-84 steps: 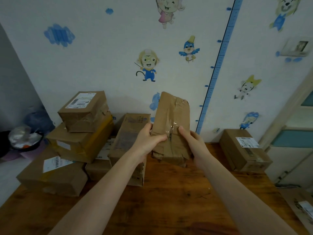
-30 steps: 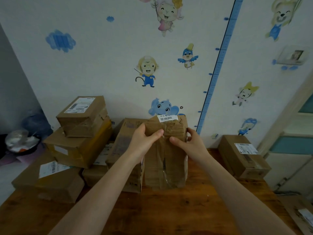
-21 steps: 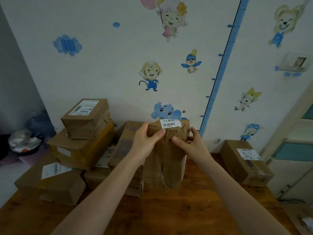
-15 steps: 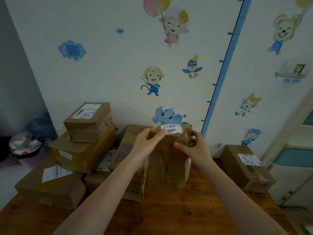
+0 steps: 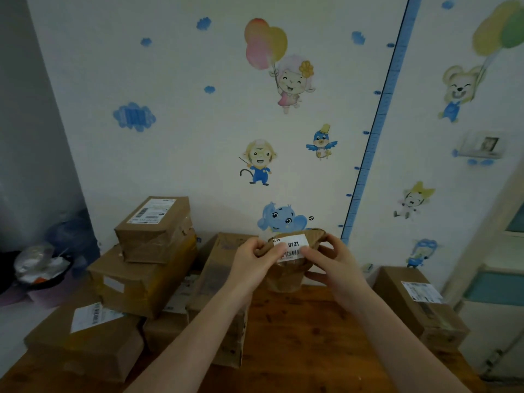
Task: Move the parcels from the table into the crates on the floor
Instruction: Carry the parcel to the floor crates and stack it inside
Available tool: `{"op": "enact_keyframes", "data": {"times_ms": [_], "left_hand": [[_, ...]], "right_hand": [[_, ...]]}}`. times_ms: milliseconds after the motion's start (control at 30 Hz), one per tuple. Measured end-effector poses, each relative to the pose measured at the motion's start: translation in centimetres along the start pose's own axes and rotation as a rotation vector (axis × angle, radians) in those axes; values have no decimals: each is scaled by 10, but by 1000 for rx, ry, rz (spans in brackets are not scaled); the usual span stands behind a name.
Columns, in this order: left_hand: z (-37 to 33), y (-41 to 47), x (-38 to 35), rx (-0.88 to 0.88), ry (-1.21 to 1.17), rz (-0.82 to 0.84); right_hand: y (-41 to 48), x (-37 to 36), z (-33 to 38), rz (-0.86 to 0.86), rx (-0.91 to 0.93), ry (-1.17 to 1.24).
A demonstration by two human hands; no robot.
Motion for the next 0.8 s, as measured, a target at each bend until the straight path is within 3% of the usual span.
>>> {"op": "enact_keyframes", "data": {"times_ms": [300,433,800], "left_hand": [[-4,-3,-2,-102,96,-2],[-5,-3,-4,-124,148,5],[1,1,-6,-61,187,1]], "right_hand": [[-4,-3,2,-71,65,36],[-3,-4,4,-138,22,171],[-3,-5,-2,-210,-8,197]]}}
Point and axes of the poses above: each hand's wrist, its own y-axis towards the middle knuckle, its own x-axis out of the back of the hand, z = x × y, the point moved 3 cm from there along y, towards the middle knuckle, and after that the axes turned 8 degrees about z, right-handed, at the moved point
